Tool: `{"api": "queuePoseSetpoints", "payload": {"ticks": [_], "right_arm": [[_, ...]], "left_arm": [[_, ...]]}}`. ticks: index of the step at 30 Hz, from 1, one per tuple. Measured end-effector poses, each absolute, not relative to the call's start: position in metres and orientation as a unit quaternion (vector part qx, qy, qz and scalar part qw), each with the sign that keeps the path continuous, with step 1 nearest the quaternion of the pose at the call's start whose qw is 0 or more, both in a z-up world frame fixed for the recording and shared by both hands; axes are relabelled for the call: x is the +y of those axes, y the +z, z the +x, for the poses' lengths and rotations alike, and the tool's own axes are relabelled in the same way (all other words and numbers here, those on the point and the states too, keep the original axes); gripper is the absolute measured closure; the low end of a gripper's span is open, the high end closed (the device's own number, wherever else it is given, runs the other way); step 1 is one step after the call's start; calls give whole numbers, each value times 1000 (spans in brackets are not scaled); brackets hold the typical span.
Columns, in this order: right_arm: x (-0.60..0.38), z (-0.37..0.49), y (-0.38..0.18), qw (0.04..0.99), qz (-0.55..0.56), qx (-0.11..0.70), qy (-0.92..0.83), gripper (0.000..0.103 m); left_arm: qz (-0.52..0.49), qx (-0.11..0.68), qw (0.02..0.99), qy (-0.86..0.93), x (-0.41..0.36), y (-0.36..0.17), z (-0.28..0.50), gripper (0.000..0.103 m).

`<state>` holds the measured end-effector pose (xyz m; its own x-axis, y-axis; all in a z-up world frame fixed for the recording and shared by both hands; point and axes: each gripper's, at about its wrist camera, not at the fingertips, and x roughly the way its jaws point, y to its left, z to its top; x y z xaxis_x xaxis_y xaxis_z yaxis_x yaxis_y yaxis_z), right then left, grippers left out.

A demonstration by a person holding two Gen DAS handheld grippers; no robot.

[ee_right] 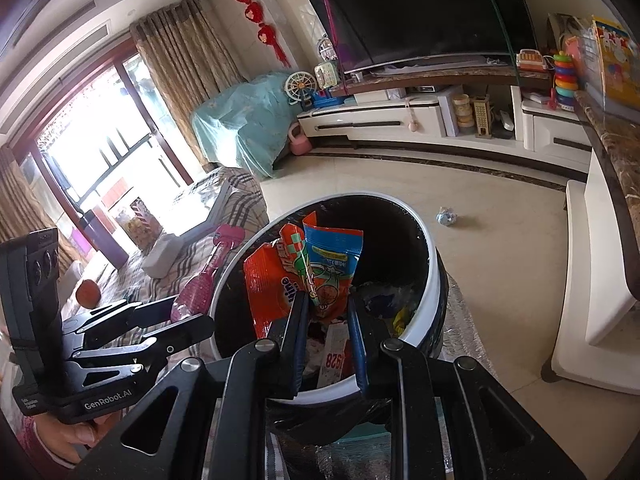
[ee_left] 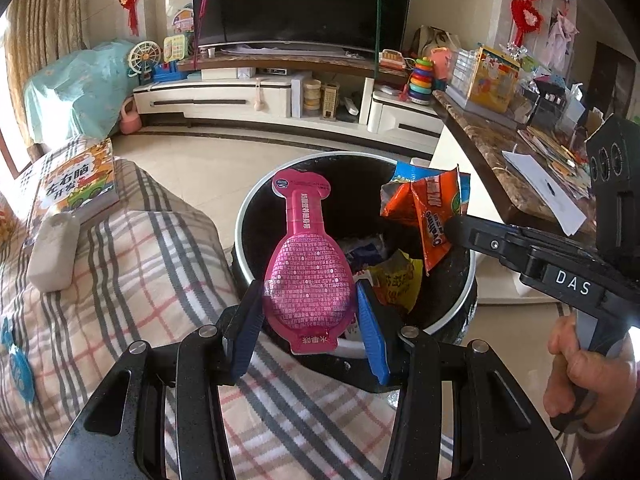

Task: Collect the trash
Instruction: 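Carry the pink brush and orange snack bag over the black bin, then lower the pink brush and orange snack bag into the bin opening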

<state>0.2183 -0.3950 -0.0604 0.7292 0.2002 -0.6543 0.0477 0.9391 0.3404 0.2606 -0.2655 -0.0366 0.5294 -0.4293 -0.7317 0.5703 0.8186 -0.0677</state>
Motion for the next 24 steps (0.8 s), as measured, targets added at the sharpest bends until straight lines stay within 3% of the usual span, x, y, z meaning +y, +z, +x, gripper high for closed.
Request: {"api": "queuePoseSetpoints", "payload": {"ticks": [21,24], "right_arm": [[-407,246,-62,909,157,386,29,79],[-406,248,-60,909,153,387,25,75]], "left_arm": [[88,407,860,-295,-283,-42,281,57],[86,410,859,-293,-284,-42,283,56]]}}
